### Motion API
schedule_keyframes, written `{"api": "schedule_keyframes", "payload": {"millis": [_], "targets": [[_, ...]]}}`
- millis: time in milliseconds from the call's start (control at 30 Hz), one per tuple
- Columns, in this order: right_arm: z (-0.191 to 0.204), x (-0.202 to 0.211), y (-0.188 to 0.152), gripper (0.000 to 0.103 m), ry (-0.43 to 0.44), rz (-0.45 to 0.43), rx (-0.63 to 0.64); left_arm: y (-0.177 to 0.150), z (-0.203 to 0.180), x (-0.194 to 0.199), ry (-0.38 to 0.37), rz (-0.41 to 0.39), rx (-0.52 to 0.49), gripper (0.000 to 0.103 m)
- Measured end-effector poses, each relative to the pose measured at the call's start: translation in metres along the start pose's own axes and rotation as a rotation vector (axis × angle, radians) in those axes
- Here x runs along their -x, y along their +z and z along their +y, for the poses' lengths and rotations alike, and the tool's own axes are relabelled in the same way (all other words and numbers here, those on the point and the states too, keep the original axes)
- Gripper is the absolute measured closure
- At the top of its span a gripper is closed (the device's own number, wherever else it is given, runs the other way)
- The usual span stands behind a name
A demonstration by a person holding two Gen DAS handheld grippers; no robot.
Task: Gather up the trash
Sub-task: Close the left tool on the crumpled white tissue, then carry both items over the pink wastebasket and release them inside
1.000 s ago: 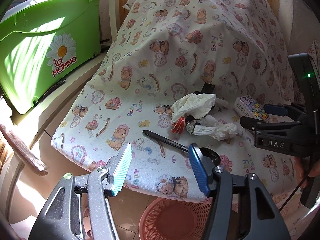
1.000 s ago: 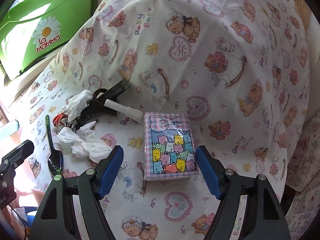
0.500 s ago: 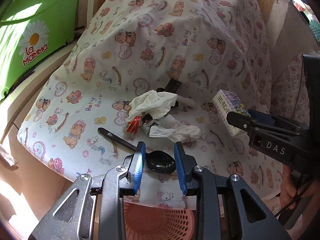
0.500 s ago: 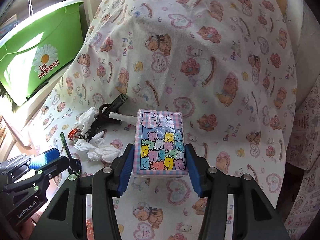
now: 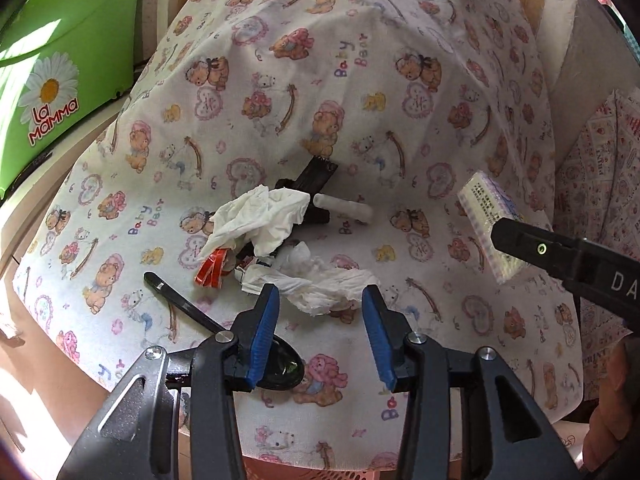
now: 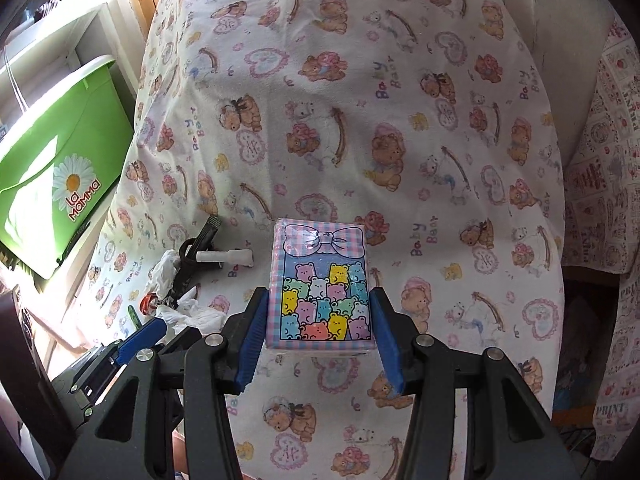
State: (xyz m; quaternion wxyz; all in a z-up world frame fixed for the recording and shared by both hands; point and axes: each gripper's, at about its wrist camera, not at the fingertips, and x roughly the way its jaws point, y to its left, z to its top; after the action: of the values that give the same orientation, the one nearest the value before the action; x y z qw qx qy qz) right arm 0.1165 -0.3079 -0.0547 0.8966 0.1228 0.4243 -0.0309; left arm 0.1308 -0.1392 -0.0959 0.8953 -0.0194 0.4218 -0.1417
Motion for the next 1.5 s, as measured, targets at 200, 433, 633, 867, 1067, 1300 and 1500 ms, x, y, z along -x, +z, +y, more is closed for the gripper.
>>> {"api": "schedule_keyframes", "payload": {"millis": [200,433,633,867,1067,1300,1500], "targets": [[-0.003,0.001,0.0,0.05,-0.008,0.003,0.008,0.002,0.013,0.005,-0.057,0.021,0.049,0.103],[0.004,0.005,0.001,0.05,-0.01,-0.008,0.044,0.005,0.024,0.029,-0.095,0.002,0.045,0.103],[0.01,0.003,-0.001,0.05,-0.017,-0.007,0.075,-0.001,0.037,0.047,-0.105,-0.006,0.029,0.103],[0.015,0.009,-0.005,0.05,-0.021,-0.033,0.094,-0.006,0.05,0.067,-0.111,-0.022,0.042,0.103],[0.026,0.021,-0.012,0.05,-0.003,-0.06,0.135,-0.012,0.064,0.089,-0.105,-0.038,0.057,0.103],[0.048,0.043,-0.032,0.05,0.007,-0.09,0.247,-0.02,0.067,0.107,-0.037,-0.033,0.01,0.103],[0.061,0.057,-0.051,0.05,0.04,-0.099,0.261,-0.033,0.071,0.105,-0.041,0.037,-0.004,0.103]]}}
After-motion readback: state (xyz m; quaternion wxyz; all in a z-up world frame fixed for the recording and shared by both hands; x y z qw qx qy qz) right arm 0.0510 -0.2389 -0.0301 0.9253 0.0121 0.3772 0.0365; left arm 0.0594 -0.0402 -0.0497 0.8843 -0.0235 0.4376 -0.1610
